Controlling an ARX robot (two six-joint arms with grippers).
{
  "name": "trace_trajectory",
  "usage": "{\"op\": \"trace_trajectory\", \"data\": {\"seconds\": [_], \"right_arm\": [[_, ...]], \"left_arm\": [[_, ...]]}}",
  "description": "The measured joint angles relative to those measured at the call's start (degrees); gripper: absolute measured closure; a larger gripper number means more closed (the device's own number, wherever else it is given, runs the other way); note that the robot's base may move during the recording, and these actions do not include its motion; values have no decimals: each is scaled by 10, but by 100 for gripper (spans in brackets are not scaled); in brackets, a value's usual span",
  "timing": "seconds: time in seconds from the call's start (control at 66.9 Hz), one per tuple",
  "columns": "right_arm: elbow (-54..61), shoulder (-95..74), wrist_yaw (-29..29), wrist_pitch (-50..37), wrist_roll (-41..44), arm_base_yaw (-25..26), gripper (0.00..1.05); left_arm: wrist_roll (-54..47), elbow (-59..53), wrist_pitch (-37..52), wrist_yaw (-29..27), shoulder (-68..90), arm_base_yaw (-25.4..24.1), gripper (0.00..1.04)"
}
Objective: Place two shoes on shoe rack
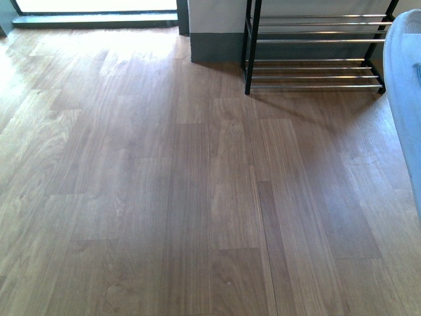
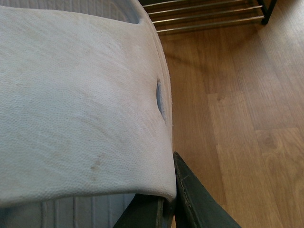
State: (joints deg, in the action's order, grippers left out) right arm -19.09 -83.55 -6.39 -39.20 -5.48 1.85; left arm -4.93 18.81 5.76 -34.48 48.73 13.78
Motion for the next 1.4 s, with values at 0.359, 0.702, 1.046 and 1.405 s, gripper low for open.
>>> {"op": "trace_trajectory", "data": {"seconds": [0.359, 0.702, 1.046, 1.405], "right_arm": [[0, 0, 0, 0, 0, 0, 103], [0, 0, 0, 0, 0, 0, 103], [0, 0, -1, 0, 0, -2, 103], [0, 0, 1, 0, 0, -1, 103]], "left_arm": [[1, 0, 0, 0, 0, 0, 103], [1, 0, 0, 0, 0, 0, 103], [2, 0, -1, 0, 0, 1, 103], [2, 0, -1, 1, 0, 1, 103]]}}
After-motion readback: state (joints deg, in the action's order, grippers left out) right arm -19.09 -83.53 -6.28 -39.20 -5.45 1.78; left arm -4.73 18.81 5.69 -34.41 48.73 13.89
